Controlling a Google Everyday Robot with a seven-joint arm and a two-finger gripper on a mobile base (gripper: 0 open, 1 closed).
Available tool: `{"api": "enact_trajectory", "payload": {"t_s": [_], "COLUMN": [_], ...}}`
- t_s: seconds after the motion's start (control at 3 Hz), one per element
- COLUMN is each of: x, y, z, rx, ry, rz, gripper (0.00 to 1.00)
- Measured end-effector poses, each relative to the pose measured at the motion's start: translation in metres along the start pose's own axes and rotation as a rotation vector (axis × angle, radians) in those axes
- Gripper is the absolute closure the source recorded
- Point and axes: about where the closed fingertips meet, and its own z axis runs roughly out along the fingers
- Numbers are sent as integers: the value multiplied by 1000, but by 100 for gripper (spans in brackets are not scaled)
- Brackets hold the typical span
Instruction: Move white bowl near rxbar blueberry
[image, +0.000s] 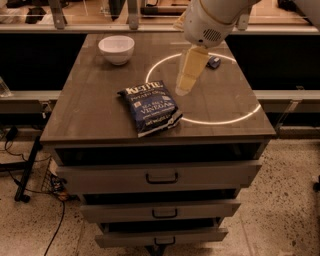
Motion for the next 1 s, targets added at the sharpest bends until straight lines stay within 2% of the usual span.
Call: {"api": "enact_trajectory", "payload": {"t_s": [0.33,0.67,1.0], "x": [-3,-28,-77], "y": [-3,-28,-80], "z": [4,38,101], "rx": [3,32,45], "ry": [-8,-85,-201], "rz": [2,22,17], "gripper": [0,0,0]}}
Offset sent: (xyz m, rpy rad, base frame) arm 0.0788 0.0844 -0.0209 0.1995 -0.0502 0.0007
